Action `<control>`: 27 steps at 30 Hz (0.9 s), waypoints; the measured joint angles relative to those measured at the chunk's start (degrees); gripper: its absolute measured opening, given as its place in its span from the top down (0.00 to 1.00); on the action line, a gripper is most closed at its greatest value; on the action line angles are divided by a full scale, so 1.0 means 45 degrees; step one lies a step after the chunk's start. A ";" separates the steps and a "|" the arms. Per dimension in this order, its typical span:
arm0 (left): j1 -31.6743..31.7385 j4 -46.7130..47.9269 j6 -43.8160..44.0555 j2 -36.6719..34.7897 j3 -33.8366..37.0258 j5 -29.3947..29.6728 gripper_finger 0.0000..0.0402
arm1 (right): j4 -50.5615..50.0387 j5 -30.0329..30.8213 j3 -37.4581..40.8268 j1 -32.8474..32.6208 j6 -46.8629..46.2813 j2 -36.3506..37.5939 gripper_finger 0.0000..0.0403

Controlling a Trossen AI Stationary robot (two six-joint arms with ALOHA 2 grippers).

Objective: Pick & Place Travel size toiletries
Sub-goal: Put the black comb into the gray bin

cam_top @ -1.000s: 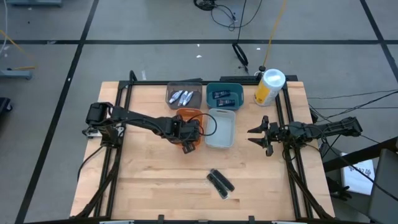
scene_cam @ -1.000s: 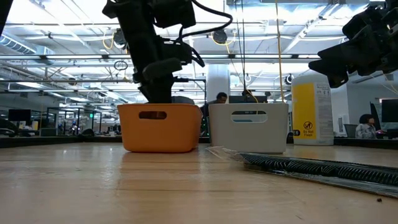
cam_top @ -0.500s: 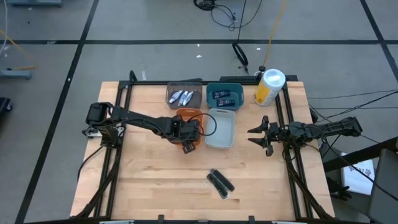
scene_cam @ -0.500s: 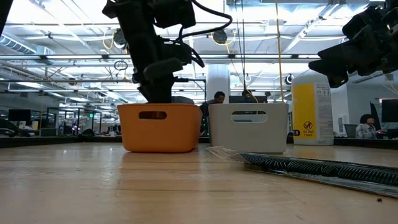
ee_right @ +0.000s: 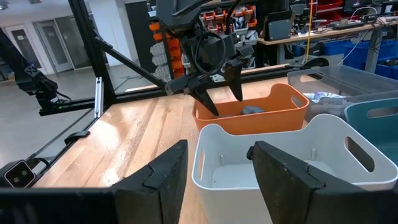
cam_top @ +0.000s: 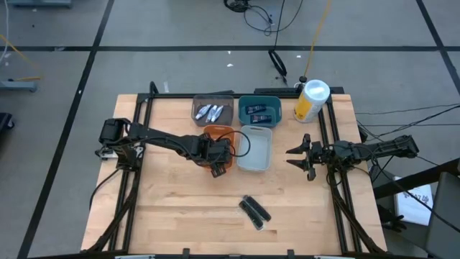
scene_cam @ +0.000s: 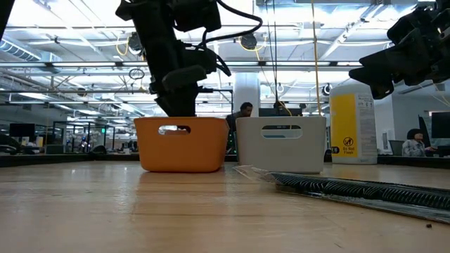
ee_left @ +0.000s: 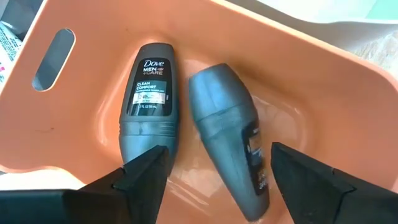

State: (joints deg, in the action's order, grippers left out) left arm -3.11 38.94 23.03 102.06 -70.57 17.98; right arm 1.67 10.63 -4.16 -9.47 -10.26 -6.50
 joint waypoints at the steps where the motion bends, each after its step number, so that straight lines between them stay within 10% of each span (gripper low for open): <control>1: -0.0002 0.0000 -0.0003 0.0000 0.0000 0.0007 0.30 | 0.0000 0.0000 0.0000 0.0003 0.0000 0.0000 0.58; 12: -0.0054 0.1178 0.0220 -0.1922 0.0000 0.0190 0.30 | -0.0039 0.0000 -0.0005 0.0001 0.0000 -0.0002 0.58; 27: -0.3223 0.1743 0.1496 -0.7059 0.1982 0.4571 0.30 | -0.0483 -0.0097 -0.0005 0.0000 -0.0573 -0.0039 0.58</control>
State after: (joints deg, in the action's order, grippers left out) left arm -17.62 46.78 29.76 70.30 -61.65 38.55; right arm -0.50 10.20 -4.19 -9.47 -12.84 -6.68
